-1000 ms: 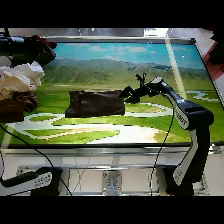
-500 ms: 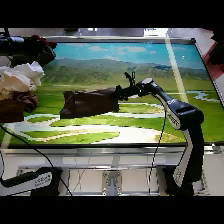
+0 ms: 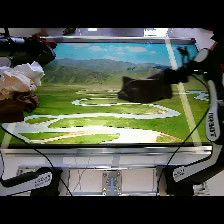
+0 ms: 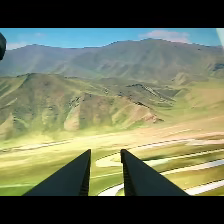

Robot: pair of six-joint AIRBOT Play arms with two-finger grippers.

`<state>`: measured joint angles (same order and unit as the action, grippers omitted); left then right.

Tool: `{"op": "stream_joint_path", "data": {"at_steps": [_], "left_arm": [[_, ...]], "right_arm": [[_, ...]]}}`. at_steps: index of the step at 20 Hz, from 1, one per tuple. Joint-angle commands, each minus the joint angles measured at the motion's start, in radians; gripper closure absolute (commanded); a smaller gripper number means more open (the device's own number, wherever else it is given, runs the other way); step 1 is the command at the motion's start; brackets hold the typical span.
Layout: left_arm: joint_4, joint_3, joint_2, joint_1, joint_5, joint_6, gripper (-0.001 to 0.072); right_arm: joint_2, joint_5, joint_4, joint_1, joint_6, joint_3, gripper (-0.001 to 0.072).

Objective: Fold the shirts.

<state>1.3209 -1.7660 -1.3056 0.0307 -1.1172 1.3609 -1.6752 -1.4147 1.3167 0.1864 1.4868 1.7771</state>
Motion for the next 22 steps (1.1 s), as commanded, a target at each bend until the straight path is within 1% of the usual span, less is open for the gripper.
{"op": "stream_joint_path", "data": {"at_steps": [1,4,8,11,13,14,15,16,17,18,20,21,22], "left_arm": [[-0.043,0.000,0.000,0.001,-0.002,0.005,0.0463],[-0.085,0.000,0.000,0.001,-0.002,0.008,0.0463],[-0.159,0.000,0.000,0.000,-0.002,0.009,0.0463],[-0.172,0.000,0.000,0.000,-0.003,0.026,0.0464],[-0.172,0.000,0.000,0.000,-0.003,0.032,0.0463],[-0.172,0.000,0.000,0.000,-0.003,0.039,0.0464],[-0.172,0.000,0.000,0.000,-0.003,0.046,0.0464],[-0.172,0.000,0.000,0.000,-0.003,0.046,0.0463],[-0.173,0.000,0.000,0.000,-0.003,0.047,0.0463],[-0.172,0.000,0.000,0.000,-0.004,0.047,0.0463],[-0.172,0.000,0.000,0.000,-0.008,0.046,0.0463],[-0.172,0.000,0.000,0.000,-0.011,0.046,0.0463],[-0.173,0.000,0.000,0.000,-0.015,0.046,0.0463]], "right_arm": [[0.097,-0.178,0.332,0.225,0.066,-0.020,0.0687],[0.138,-0.216,0.446,0.362,0.068,-0.135,0.0687],[0.157,-0.201,0.611,0.475,0.090,-0.402,0.0687],[0.161,-0.150,0.650,0.510,0.119,-0.605,0.0687],[0.163,-0.150,0.678,0.512,0.117,-0.696,0.0685],[0.167,-0.164,0.676,0.512,0.107,-0.718,0.0632],[0.171,-0.197,0.676,0.511,0.084,-0.716,0.0453],[0.182,-0.241,0.689,0.509,0.058,-0.705,0.0254],[0.202,-0.282,0.716,0.508,0.057,-0.679,0.0213],[0.228,-0.310,0.734,0.505,0.051,-0.641,0.0213],[0.303,-0.303,0.718,0.499,0.035,-0.537,0.0213],[0.343,-0.264,0.657,0.488,0.036,-0.479,0.0213],[0.376,-0.206,0.535,0.475,0.035,-0.433,0.0213]]}}
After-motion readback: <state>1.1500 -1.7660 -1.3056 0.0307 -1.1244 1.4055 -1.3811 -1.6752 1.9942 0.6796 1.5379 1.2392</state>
